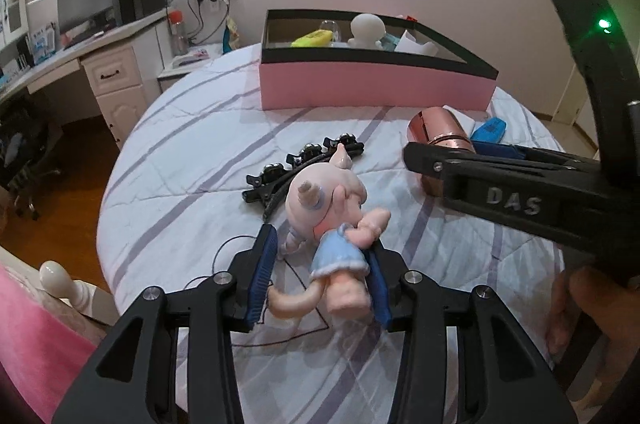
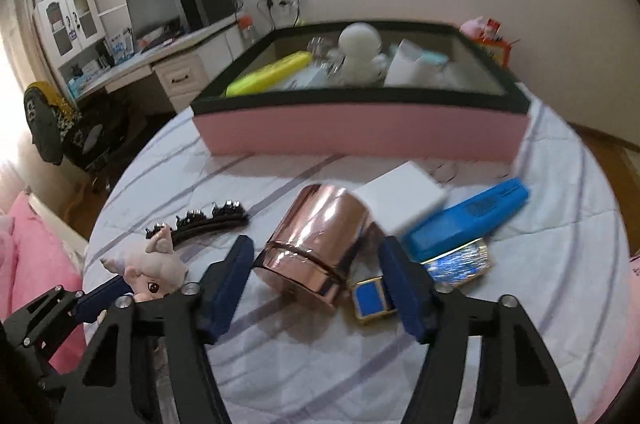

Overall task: Organize rigid objects
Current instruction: 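Grasp the pink-haired doll with the left tool while the right tool grasps the copper cup, then carry the doll and copper cup into the pink box and release both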

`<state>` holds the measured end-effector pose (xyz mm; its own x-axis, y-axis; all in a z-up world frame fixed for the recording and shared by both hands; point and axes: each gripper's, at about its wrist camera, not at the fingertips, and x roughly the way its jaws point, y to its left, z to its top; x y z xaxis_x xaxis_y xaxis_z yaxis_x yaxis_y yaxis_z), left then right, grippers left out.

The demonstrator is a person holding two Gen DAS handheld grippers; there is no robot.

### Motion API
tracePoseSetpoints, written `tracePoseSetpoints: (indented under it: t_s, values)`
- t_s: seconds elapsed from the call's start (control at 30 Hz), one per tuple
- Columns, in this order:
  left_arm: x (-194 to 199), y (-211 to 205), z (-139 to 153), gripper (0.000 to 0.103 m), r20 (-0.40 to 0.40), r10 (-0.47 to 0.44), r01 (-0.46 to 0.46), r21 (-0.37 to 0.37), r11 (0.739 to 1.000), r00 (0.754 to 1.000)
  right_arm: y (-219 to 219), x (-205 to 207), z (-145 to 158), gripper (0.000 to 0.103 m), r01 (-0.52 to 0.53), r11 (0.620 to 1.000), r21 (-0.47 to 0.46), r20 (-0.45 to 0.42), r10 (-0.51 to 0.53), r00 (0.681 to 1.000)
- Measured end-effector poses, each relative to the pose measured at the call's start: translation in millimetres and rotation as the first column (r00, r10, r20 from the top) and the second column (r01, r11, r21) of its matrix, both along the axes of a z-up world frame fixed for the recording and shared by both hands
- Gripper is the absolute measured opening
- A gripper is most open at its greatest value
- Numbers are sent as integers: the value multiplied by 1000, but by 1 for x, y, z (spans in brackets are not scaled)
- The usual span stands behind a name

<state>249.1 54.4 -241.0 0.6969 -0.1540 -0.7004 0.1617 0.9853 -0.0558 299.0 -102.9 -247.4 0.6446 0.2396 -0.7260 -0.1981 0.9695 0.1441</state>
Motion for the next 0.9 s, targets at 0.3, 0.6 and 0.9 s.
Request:
tracePoseSetpoints:
  t_s: [0.3,0.6,0.9]
  values:
    - [15,-2,-4,48,-14,8,-7,12,1000,1000,6,12,-6,52,-29,1000,-11,-23,29,999]
    - [11,5,21,48,44,27,-25,-38,999,999,-13,-19,18,49,-60,998,17,64,59,996]
    - [6,-20,73,48,161,-5,14,-52,999,987,-46,-47,63,49,-8,999,32,196,1,981]
